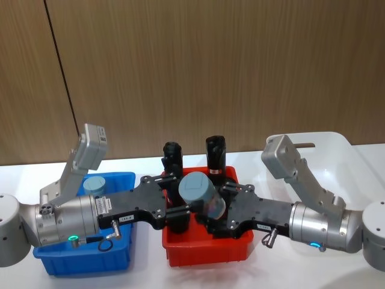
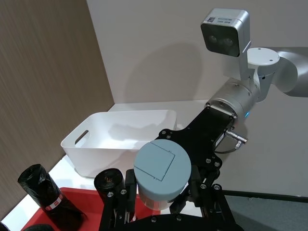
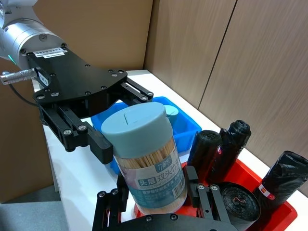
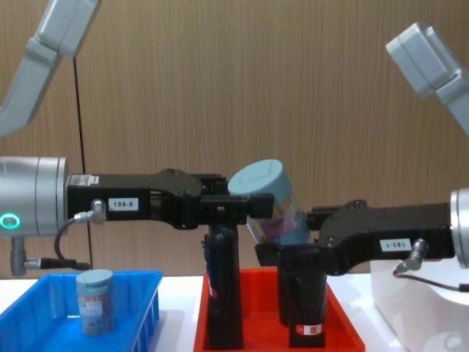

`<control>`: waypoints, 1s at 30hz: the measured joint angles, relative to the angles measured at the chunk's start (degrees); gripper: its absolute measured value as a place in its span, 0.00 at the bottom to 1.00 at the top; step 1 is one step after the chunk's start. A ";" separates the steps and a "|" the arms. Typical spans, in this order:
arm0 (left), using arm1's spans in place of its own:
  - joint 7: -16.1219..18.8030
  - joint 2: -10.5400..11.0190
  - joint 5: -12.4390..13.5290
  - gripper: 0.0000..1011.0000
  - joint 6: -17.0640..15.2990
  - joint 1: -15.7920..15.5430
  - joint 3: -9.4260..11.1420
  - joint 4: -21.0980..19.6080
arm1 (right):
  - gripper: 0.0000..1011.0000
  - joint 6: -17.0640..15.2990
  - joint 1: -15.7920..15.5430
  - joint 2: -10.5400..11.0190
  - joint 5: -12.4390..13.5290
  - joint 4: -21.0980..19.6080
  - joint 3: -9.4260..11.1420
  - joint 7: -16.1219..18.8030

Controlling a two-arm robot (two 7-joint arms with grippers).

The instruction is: Pick the cotton swabs from the blue box and place them into the white box.

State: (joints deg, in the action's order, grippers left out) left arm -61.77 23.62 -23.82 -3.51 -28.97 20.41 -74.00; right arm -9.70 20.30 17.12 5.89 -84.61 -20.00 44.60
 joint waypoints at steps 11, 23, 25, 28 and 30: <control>-0.11 0.00 0.01 0.76 0.00 0.00 0.05 0.00 | 0.67 0.03 0.19 0.36 0.11 -0.15 -0.22 -0.04; -0.12 0.00 0.01 0.99 0.00 0.01 0.03 0.00 | 0.66 0.04 0.22 0.82 0.10 -0.55 -0.46 0.03; -0.12 0.00 0.01 0.99 0.00 0.00 0.02 0.00 | 0.66 0.09 0.21 0.97 0.15 -0.62 -0.46 0.02; -0.12 0.00 0.01 0.99 0.00 0.00 0.02 0.00 | 0.66 0.21 0.10 1.26 0.50 -0.76 -0.42 -0.07; -0.12 0.00 0.01 0.99 0.00 0.00 0.02 0.00 | 0.66 0.28 -0.01 1.47 0.68 -0.82 -0.31 -0.25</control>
State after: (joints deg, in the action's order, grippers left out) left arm -61.89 23.61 -23.81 -3.51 -28.96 20.44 -74.00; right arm -9.41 20.29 18.59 6.57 -85.43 -20.30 44.35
